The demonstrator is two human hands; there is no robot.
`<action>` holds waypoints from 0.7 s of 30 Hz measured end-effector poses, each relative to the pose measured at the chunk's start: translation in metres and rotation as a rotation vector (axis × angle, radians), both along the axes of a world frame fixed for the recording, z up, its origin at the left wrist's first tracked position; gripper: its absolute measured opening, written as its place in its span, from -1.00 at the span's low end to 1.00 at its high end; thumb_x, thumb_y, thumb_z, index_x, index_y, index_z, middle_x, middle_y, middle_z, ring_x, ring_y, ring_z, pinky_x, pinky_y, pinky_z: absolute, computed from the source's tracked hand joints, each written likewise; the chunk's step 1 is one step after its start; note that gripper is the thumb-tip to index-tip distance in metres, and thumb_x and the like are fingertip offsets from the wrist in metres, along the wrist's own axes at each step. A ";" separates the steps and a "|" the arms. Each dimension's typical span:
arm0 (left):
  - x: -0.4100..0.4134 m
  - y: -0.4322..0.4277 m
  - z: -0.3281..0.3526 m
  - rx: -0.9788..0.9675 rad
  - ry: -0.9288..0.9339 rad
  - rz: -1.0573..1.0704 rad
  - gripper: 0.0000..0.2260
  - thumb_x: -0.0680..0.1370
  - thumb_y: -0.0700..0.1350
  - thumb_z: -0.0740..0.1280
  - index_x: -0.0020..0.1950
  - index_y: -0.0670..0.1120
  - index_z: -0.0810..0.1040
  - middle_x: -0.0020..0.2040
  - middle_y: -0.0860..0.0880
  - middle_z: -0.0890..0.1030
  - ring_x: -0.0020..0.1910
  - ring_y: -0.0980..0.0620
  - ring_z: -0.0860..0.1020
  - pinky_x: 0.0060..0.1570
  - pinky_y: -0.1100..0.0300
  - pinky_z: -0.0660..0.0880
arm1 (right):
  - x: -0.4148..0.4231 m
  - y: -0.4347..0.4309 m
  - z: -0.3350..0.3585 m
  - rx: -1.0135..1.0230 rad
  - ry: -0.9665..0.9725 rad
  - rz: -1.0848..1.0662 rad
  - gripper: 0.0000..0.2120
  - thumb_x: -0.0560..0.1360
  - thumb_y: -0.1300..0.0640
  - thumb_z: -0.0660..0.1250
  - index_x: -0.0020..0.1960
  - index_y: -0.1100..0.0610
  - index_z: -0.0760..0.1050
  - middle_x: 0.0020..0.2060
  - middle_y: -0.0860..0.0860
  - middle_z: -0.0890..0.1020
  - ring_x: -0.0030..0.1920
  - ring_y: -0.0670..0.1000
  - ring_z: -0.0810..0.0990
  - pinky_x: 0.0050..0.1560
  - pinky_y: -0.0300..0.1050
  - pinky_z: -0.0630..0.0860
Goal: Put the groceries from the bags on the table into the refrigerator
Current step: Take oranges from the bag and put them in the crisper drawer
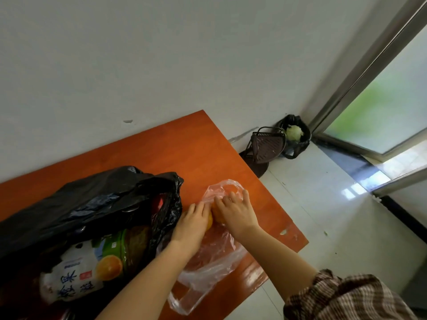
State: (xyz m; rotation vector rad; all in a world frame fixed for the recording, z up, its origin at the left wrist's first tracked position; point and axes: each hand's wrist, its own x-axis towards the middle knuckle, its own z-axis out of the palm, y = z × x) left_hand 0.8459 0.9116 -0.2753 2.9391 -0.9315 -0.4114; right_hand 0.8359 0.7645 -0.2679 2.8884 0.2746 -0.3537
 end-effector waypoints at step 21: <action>-0.026 0.020 0.062 -0.574 0.292 0.416 -0.46 0.41 0.03 0.47 0.31 0.01 0.34 0.30 -0.03 0.36 0.14 -0.04 0.42 0.08 0.04 0.43 | -0.057 -0.041 0.067 0.687 -0.053 -0.189 -0.28 0.29 -0.20 0.47 0.38 -0.08 0.33 0.44 -0.10 0.27 0.47 0.05 0.02 0.39 0.21 0.02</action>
